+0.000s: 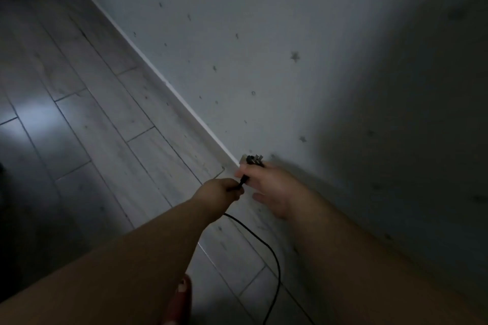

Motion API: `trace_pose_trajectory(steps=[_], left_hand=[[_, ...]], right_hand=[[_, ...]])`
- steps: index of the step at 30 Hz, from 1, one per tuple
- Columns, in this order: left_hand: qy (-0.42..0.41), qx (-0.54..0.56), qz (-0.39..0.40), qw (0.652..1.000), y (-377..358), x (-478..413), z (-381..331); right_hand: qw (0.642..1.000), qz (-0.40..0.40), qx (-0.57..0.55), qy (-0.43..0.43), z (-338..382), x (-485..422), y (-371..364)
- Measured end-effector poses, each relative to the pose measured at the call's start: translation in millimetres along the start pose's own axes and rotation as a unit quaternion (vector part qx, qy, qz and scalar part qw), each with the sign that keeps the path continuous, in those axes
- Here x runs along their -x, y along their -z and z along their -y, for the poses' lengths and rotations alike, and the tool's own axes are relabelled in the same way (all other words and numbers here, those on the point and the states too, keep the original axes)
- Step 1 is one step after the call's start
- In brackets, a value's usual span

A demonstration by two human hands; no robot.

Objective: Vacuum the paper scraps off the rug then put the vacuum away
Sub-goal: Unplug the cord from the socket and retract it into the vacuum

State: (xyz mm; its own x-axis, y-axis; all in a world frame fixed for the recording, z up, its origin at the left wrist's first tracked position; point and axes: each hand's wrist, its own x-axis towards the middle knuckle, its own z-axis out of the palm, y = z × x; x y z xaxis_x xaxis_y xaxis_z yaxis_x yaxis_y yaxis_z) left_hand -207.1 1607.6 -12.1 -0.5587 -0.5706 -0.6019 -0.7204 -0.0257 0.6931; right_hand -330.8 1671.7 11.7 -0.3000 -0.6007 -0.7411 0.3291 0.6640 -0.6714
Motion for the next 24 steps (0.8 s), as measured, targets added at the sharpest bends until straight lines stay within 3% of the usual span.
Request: trace_pose_trajectory(steps=[12, 24], left_hand=[[-0.003, 0.059, -0.046, 0.997, -162.2, 175.5, -22.5], [-0.021, -0.076, 0.004, 0.997, -229.8, 220.2, -2.6]], right_hand=[[0.999, 0.031, 0.001, 0.014, -106.8, 177.8, 91.1], [0.999, 0.002, -0.039, 0.003, -188.6, 238.2, 125.8]])
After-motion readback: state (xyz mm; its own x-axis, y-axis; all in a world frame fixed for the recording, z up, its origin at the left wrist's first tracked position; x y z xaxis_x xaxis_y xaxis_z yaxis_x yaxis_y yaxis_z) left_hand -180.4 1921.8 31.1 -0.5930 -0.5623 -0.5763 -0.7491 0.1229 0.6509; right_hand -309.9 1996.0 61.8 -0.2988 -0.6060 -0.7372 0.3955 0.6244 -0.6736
